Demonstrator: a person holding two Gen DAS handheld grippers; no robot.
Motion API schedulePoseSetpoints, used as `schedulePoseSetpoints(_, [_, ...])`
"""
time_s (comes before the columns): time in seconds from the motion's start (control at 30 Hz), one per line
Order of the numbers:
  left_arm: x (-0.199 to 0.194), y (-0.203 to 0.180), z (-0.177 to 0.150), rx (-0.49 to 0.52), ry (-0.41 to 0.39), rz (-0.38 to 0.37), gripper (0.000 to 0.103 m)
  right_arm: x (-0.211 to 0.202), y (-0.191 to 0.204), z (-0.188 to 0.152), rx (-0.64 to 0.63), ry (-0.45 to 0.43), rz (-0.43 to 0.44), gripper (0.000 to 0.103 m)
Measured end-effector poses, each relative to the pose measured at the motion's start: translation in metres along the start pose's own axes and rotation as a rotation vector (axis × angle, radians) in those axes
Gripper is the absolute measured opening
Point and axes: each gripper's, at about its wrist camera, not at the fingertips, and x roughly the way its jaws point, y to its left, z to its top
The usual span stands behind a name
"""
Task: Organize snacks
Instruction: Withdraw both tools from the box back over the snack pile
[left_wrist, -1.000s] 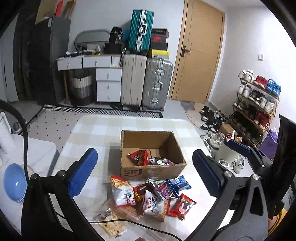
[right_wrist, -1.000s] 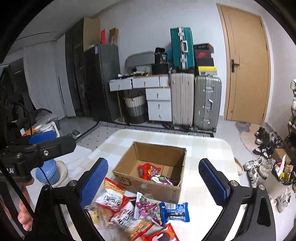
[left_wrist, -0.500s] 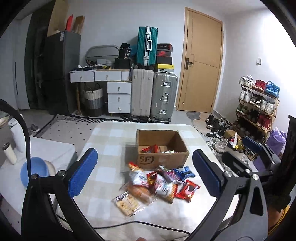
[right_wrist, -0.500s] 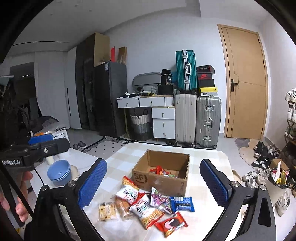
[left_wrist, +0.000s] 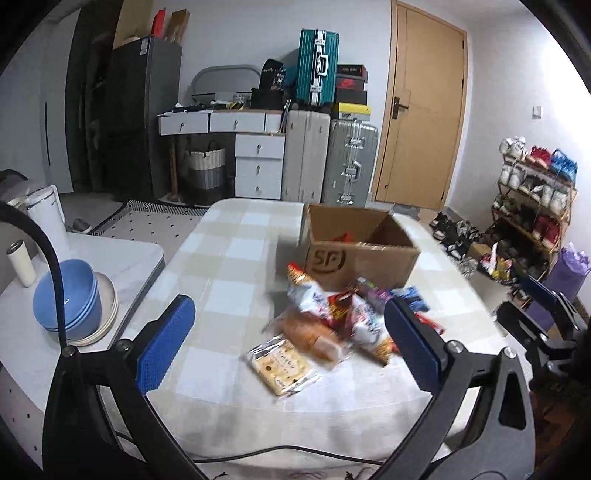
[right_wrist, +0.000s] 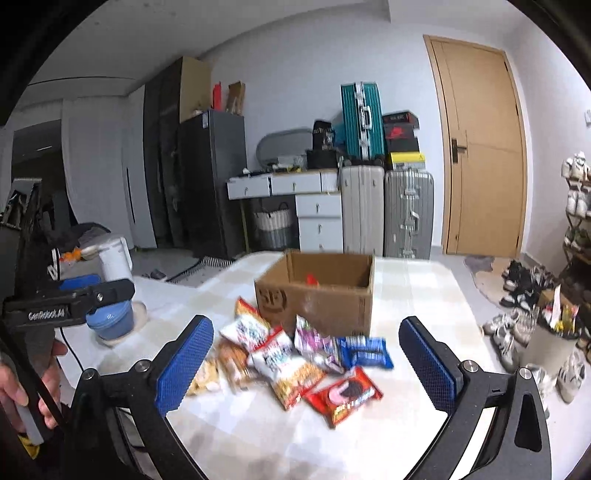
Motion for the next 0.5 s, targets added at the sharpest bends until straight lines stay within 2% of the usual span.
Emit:
schedulePoseSetpoints(0.13, [0.037, 0.006, -0.022, 0.022, 0.005, 0.041, 0.102, 0.026, -0.007, -0.03, 0.009, 0.055, -0.027, 0.102])
schedulePoseSetpoints(0.2, [0.053, 0.013, -0.031, -0.001, 0.029, 0.041, 0.102, 0.037, -0.011, -0.035, 0.023, 0.078, -0.033, 0.102])
schedulePoseSetpoints(0.37, [0.098, 0.028, -0.044, -0.083, 0.194, 0.017, 0.102, 0.063, -0.018, -0.038, 0.072, 0.124, -0.03, 0.102])
schedulePoseSetpoints(0.5, [0.124, 0.027, -0.058, -0.07, 0.304, 0.053, 0.102, 0.079, -0.021, -0.039, 0.059, 0.16, -0.04, 0.102])
